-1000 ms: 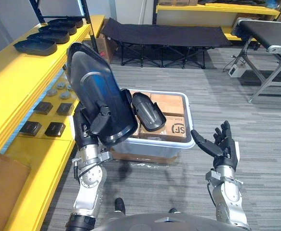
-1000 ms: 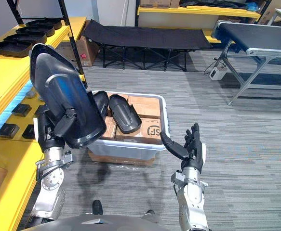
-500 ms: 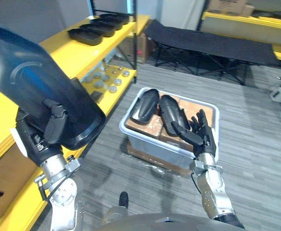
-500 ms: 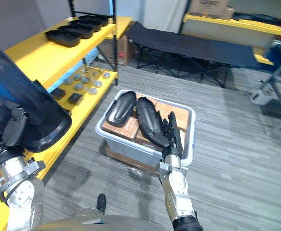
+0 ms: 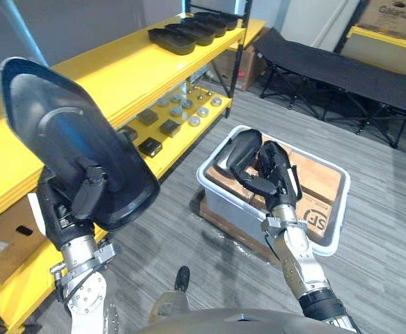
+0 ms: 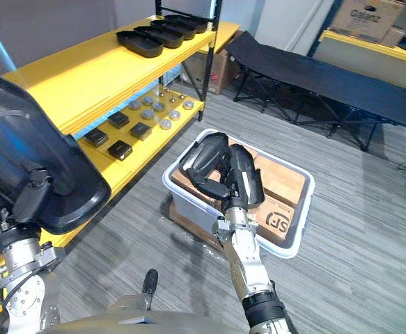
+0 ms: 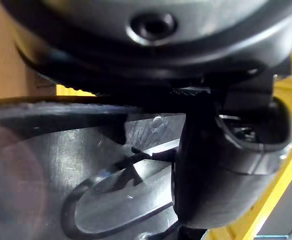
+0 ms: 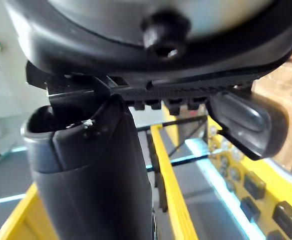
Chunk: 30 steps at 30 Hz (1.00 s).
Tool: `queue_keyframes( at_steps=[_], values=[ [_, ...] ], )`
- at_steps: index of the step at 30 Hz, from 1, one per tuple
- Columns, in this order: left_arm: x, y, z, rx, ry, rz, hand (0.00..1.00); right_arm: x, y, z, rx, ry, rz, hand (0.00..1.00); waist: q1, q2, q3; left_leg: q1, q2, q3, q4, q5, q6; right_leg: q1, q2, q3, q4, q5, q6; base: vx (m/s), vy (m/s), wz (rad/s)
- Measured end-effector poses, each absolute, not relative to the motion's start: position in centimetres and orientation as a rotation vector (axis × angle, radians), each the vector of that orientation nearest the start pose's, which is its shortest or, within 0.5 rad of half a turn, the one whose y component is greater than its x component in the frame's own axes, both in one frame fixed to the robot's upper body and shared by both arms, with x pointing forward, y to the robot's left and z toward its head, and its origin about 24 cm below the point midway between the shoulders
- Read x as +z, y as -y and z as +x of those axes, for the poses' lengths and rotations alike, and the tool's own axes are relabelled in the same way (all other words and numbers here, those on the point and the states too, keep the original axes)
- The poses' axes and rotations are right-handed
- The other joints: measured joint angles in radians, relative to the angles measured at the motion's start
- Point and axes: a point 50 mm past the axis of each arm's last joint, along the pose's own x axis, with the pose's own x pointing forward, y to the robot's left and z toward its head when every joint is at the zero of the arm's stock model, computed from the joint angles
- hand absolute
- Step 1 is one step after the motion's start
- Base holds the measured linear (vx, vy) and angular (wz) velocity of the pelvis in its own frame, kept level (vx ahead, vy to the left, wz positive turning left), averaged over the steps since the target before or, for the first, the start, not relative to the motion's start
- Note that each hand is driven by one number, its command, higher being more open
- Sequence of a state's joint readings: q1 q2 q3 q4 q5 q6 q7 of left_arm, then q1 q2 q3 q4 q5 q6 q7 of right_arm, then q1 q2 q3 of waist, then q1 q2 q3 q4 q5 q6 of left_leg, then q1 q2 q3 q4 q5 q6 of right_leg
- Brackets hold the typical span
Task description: Walk over and take three plastic housings, then place them on the shelf
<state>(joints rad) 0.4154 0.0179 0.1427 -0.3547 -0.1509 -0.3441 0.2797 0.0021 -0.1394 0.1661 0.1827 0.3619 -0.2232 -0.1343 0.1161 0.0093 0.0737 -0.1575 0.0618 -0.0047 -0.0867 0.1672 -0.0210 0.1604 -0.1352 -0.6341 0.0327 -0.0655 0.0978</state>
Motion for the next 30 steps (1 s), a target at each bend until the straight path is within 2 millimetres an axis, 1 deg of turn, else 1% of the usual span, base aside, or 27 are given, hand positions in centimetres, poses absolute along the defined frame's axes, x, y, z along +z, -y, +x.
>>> queue_keyframes(
  at_steps=[1, 2, 3, 4, 5, 6, 7, 8, 9, 10, 11, 12, 13, 14, 15, 17, 18, 19, 23, 25, 27, 28, 29, 30],
  values=[
    [7.3, -21.9, 15.9, 0.509, 0.307, -0.066, 0.0, 1.5, 15.6, 24.7, -0.048, -0.014, 0.208, 1.0, -0.007, -0.006, -0.003, -0.005, 0.004, 0.04, 0.002, -0.017, 0.019, 0.005, -0.002, -0.026, -0.001, 0.0, 0.001, -0.04, -0.019, 1.21],
    [7.0, -21.5, 16.5, 0.474, 0.301, -0.075, 0.0, 1.5, 16.3, 24.6, -0.062, -0.013, 0.192, 1.0, -0.012, 0.0, 0.004, -0.016, 0.017, 0.121, 0.002, -0.048, 0.038, 0.014, -0.006, -0.072, -0.002, 0.0, 0.001, -0.04, 0.005, 0.97],
    [6.9, -21.3, 16.7, 0.459, 0.298, -0.079, 0.0, 1.6, 16.6, 24.6, -0.071, -0.009, 0.189, 1.0, -0.012, 0.007, 0.013, -0.016, 0.025, 0.157, 0.003, -0.055, 0.04, 0.016, -0.007, -0.089, 0.0, -0.008, -0.003, -0.05, 0.01, 0.97],
    [6.7, -21.0, 17.0, 0.44, 0.285, -0.087, 0.0, 1.7, 17.1, 24.6, -0.087, -0.003, 0.185, 1.0, -0.009, 0.024, 0.025, -0.017, 0.036, 0.207, 0.003, -0.061, 0.034, 0.026, -0.008, -0.118, 0.01, -0.024, 0.0, -0.06, 0.008, 0.72],
    [6.4, -20.8, 17.0, 0.43, 0.275, -0.09, 0.0, 1.7, 17.4, 24.6, -0.093, -0.002, 0.182, 1.0, -0.012, 0.033, 0.032, -0.017, 0.038, 0.226, 0.003, -0.07, 0.023, 0.032, -0.014, -0.135, 0.019, -0.041, 0.004, -0.04, 0.011, 0.71],
    [6.3, -20.7, 17.1, 0.422, 0.266, -0.088, 0.0, 1.6, 17.5, 24.5, -0.094, -0.004, 0.182, 1.0, -0.011, 0.028, 0.037, -0.018, 0.038, 0.252, 0.009, -0.081, 0.018, 0.033, -0.035, -0.143, 0.03, -0.053, 0.003, -0.01, 0.057, 0.51],
    [6.3, -20.8, 17.1, 0.416, 0.265, -0.085, 0.0, 1.6, 17.5, 24.4, -0.087, -0.003, 0.181, 1.0, -0.003, 0.033, 0.038, -0.035, 0.038, 0.264, 0.06, -0.072, 0.043, 0.032, -0.05, -0.147, 0.062, -0.072, 0.013, 0.03, 0.056, 0.3],
    [6.3, -20.9, 17.1, 0.408, 0.266, -0.09, 0.0, 1.5, 17.4, 24.4, -0.079, -0.002, 0.182, 1.0, -0.003, 0.042, 0.036, -0.04, 0.042, 0.256, 0.087, -0.057, 0.042, 0.033, -0.051, -0.146, 0.093, -0.092, 0.021, 0.06, 0.045, 0.2],
    [6.3, -21.0, 17.1, 0.387, 0.268, -0.097, 0.0, 1.4, 17.3, 24.2, -0.066, -0.005, 0.19, 1.0, -0.007, 0.042, 0.029, -0.042, 0.042, 0.245, 0.095, 0.0, 0.037, 0.032, -0.057, -0.137, 0.139, -0.124, 0.035, 0.06, 0.004, 0.22],
    [6.5, -21.0, 17.2, 0.372, 0.275, -0.09, 0.0, 1.4, 17.3, 24.2, -0.061, -0.003, 0.197, 1.0, -0.013, 0.037, 0.028, -0.045, 0.036, 0.242, 0.099, 0.017, 0.039, 0.029, -0.062, -0.116, 0.163, -0.145, 0.04, 0.1, 0.02, 0.48],
    [6.9, -20.9, 17.7, 0.322, 0.294, -0.068, 0.0, 1.6, 17.3, 24.0, -0.062, 0.014, 0.211, 1.0, -0.023, 0.015, 0.03, -0.048, 0.006, 0.215, 0.093, 0.019, 0.044, -0.003, -0.068, -0.023, 0.22, -0.19, 0.017, 0.1, 0.017, 0.83],
    [7.2, -20.5, 18.2, 0.261, 0.308, -0.054, 0.0, 2.1, 17.5, 23.7, -0.072, 0.042, 0.219, 1.0, -0.042, 0.005, 0.035, -0.047, -0.023, 0.175, 0.076, 0.026, 0.054, -0.018, -0.075, 0.068, 0.265, -0.21, -0.008, 0.1, 0.016, 0.99],
    [7.4, -20.2, 18.5, 0.228, 0.313, -0.056, 0.0, 2.2, 17.6, 23.5, -0.08, 0.054, 0.222, 1.0, -0.05, 0.003, 0.037, -0.043, -0.038, 0.155, 0.065, 0.032, 0.059, -0.025, -0.081, 0.114, 0.289, -0.207, -0.003, 0.08, 0.032, 1.1],
    [7.6, -19.6, 18.9, 0.167, 0.325, -0.053, 0.0, 2.2, 17.8, 23.3, -0.089, 0.061, 0.225, 1.0, -0.066, 0.003, 0.038, -0.027, -0.057, 0.13, 0.039, 0.051, 0.068, -0.042, -0.091, 0.161, 0.353, -0.208, -0.003, 0.13, 0.041, 0.88],
    [7.8, -19.0, 19.3, 0.122, 0.336, -0.052, 0.0, 2.1, 17.8, 23.2, -0.089, 0.059, 0.23, 1.0, -0.066, -0.003, 0.041, 0.0, -0.067, 0.108, 0.016, 0.057, 0.069, -0.042, -0.103, 0.174, 0.391, -0.209, -0.003, 0.11, 0.038, 0.69],
    [8.0, -18.8, 19.5, 0.109, 0.347, -0.055, 0.0, 2.4, 17.2, 23.3, -0.054, 0.08, 0.235, 1.0, -0.061, -0.01, 0.039, 0.006, -0.077, 0.103, 0.011, 0.062, 0.064, -0.034, -0.108, 0.18, 0.388, -0.215, -0.011, 0.13, -0.053, 0.19],
    [8.1, -18.8, 19.6, 0.118, 0.351, -0.056, 0.0, 2.8, 16.7, 23.5, -0.02, 0.108, 0.241, 1.0, -0.058, -0.009, 0.041, -0.003, -0.08, 0.106, 0.012, 0.071, 0.06, -0.034, -0.106, 0.18, 0.369, -0.219, -0.006, 0.12, -0.092, 0.01],
    [8.1, -18.8, 19.6, 0.121, 0.351, -0.057, 0.0, 2.9, 16.7, 23.5, -0.014, 0.112, 0.241, 1.0, -0.058, -0.009, 0.041, -0.005, -0.081, 0.106, 0.013, 0.071, 0.06, -0.034, -0.105, 0.18, 0.365, -0.22, -0.004, 0.05, -0.096, -0.03],
    [8.1, -18.6, 19.6, 0.121, 0.348, -0.064, 0.0, 3.2, 16.8, 23.6, -0.005, 0.131, 0.236, 1.0, -0.061, -0.007, 0.06, -0.028, -0.079, 0.102, 0.012, 0.079, 0.05, -0.014, -0.084, 0.176, 0.288, -0.239, 0.024, -0.02, -0.094, 0.0],
    [8.0, -18.6, 19.6, 0.123, 0.346, -0.066, 0.0, 3.2, 16.8, 23.6, -0.005, 0.134, 0.236, 1.0, -0.064, -0.001, 0.068, -0.038, -0.075, 0.101, 0.012, 0.084, 0.042, -0.011, -0.074, 0.176, 0.263, -0.246, 0.024, -0.08, -0.058, -0.01],
    [8.0, -18.6, 19.6, 0.129, 0.345, -0.064, 0.0, 3.4, 16.8, 23.5, -0.005, 0.141, 0.237, 1.0, -0.066, 0.007, 0.087, -0.039, -0.069, 0.102, 0.013, 0.085, 0.042, -0.011, -0.068, 0.178, 0.257, -0.256, 0.03, -0.08, -0.025, -0.04],
    [7.9, -18.5, 19.5, 0.134, 0.341, -0.069, 0.0, 3.6, 16.9, 23.4, -0.007, 0.148, 0.236, 1.0, -0.069, 0.017, 0.098, -0.039, -0.069, 0.102, 0.017, 0.084, 0.041, -0.013, -0.065, 0.177, 0.267, -0.26, 0.026, -0.12, 0.007, 0.03],
    [7.8, -18.4, 19.4, 0.149, 0.334, -0.082, 0.0, 3.7, 17.0, 23.4, -0.007, 0.153, 0.235, 1.0, -0.07, 0.023, 0.104, -0.049, -0.068, 0.106, 0.037, 0.058, 0.018, -0.016, -0.064, 0.176, 0.272, -0.26, 0.024, -0.1, 0.013, 0.09],
    [7.7, -18.3, 19.4, 0.157, 0.331, -0.089, 0.0, 3.7, 17.0, 23.4, -0.006, 0.154, 0.234, 1.0, -0.07, 0.017, 0.109, -0.059, -0.068, 0.116, 0.06, 0.023, 0.002, -0.017, -0.074, 0.176, 0.271, -0.259, 0.021, -0.09, 0.066, 0.07]
  ],
)
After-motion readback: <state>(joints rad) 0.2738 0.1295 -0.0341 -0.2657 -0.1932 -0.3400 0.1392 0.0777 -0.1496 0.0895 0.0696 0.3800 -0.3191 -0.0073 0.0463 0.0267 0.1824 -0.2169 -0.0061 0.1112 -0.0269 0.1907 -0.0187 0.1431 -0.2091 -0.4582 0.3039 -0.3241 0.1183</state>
